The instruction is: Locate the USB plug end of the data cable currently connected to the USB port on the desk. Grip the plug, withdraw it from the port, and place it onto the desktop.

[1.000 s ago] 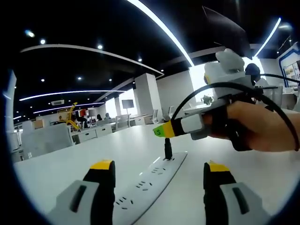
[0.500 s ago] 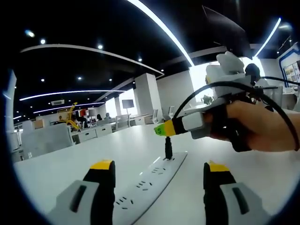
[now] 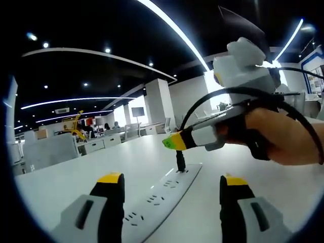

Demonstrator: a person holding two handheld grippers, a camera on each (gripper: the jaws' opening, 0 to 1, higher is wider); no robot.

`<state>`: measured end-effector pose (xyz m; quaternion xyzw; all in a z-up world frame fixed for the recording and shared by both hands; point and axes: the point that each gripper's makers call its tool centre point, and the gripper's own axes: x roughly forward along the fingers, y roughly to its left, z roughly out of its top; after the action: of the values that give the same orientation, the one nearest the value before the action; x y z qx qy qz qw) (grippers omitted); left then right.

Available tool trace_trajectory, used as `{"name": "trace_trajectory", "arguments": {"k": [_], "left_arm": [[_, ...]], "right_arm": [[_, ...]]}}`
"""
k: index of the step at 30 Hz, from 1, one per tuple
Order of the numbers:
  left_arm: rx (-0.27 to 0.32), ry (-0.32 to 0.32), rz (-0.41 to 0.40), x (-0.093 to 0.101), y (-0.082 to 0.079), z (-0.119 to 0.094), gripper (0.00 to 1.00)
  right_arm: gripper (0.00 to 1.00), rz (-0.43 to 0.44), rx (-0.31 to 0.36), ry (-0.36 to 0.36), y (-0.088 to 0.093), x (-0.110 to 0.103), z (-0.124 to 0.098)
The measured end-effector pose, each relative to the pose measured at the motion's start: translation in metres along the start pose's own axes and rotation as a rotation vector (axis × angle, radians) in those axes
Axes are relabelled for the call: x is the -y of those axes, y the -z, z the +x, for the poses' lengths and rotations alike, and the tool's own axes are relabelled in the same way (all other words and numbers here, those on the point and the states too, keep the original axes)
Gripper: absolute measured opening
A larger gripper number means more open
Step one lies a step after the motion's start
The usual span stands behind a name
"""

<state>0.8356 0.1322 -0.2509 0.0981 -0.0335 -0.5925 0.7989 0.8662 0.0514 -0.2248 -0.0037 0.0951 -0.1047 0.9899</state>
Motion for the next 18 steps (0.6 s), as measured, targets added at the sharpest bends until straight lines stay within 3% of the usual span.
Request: {"name": "trace_trajectory", "arguments": {"k": [3, 8, 12, 15, 17, 18], "left_arm": [[0.0, 0.0, 0.0, 0.0, 0.0, 0.0, 0.77], [-0.002, -0.001, 0.002, 0.001, -0.001, 0.0, 0.77], [-0.004, -0.001, 0.003, 0.001, -0.001, 0.0, 0.77], [-0.004, -0.003, 0.002, 0.001, -0.001, 0.0, 0.77], [-0.004, -0.004, 0.002, 0.0, -0.001, 0.0, 0.77], [-0.005, -0.004, 0.003, 0.0, -0.001, 0.001, 0.77]], "right_arm": [[0.05, 0.132, 0.034, -0.02, 0.0, 0.005, -0.001], [0.05, 0.087, 0.022, -0.013, -0.001, 0.004, -0.001], [0.05, -0.097, -0.017, -0.001, -0.003, -0.009, 0.001], [0.05, -0.177, -0.031, 0.013, -0.003, -0.015, 0.0], [0.05, -0.154, -0.028, 0.004, -0.003, -0.013, -0.001], [0.05, -0.069, -0.011, -0.006, -0.003, -0.011, -0.002]]}}
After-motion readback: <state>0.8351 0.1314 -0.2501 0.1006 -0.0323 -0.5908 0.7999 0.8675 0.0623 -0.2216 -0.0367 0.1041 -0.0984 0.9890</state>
